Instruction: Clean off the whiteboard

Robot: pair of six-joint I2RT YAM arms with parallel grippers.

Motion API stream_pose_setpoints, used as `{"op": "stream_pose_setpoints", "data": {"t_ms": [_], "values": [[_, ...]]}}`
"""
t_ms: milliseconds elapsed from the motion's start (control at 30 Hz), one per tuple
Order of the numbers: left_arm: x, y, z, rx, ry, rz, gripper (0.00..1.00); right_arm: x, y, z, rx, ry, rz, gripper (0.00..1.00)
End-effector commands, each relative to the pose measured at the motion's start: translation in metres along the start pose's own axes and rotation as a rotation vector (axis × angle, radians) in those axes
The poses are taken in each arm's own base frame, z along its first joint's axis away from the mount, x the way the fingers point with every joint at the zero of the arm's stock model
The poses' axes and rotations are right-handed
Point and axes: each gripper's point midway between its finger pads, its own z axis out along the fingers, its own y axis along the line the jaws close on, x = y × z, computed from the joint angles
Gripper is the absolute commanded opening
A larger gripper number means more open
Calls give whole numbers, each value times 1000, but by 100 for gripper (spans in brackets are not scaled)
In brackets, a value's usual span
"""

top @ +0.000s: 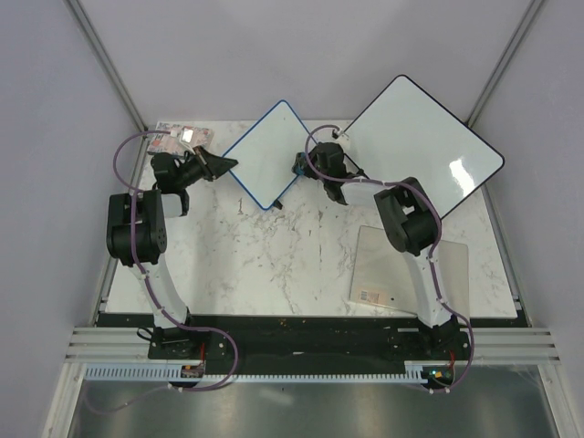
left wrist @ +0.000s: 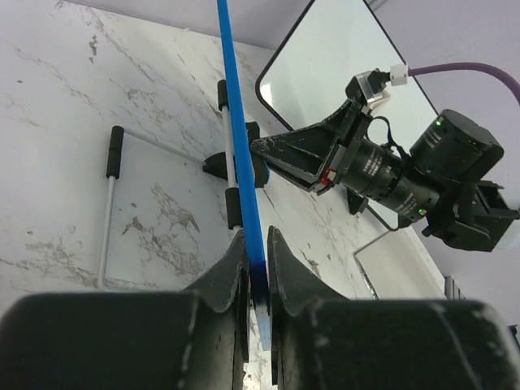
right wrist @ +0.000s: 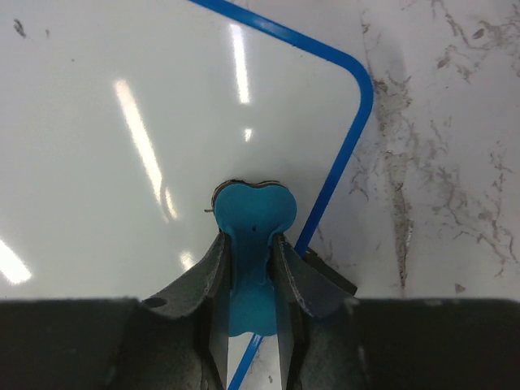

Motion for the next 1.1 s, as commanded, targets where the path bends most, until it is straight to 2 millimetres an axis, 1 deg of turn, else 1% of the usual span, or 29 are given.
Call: {"op": "stream_pose_setpoints", "data": {"t_ms": [0,67,133,233,333,367,400,433,533,667,700,733,800,833,867,967,1000,1067], "values": [[24,-44,4,188,136,51,2,20,-74,12,169,56,21,0],[24,-45,5,189,137,52,2,14,-75,15,162,51,32,0],[24,-44,5,188,136,53,2,12,-72,17,144,48,38,0],[24,-43,4,186,136,50,2,13,-65,22,103,64,47,0],[24,-43,5,187,137,48,2,25,-52,25,31,115,57,0],[24,-43,5,187,137,50,2,32,-44,24,-2,148,59,0],[24,-43,5,188,137,50,2,35,-43,27,-7,154,60,0],[25,-44,5,189,139,48,2,44,-35,26,-35,184,50,0],[25,-44,5,191,139,53,2,57,-27,22,-50,216,16,0],[26,-46,7,197,142,54,2,67,-15,15,-79,237,-16,0],[26,-46,7,195,142,54,2,68,-10,13,-91,238,-24,0],[27,-47,8,200,145,57,2,73,-4,10,-109,248,-38,0],[28,-48,8,202,148,54,2,76,5,5,-139,250,-51,0],[28,-48,8,201,149,55,2,78,16,2,-172,248,-57,0],[28,-48,8,201,150,56,2,79,22,1,-189,247,-62,0],[29,-49,8,203,156,59,2,79,43,-1,-243,233,-94,0],[29,-50,8,203,156,62,2,76,51,1,-259,222,-108,0],[30,-50,8,199,160,64,2,77,62,3,-284,223,-114,0]]}}
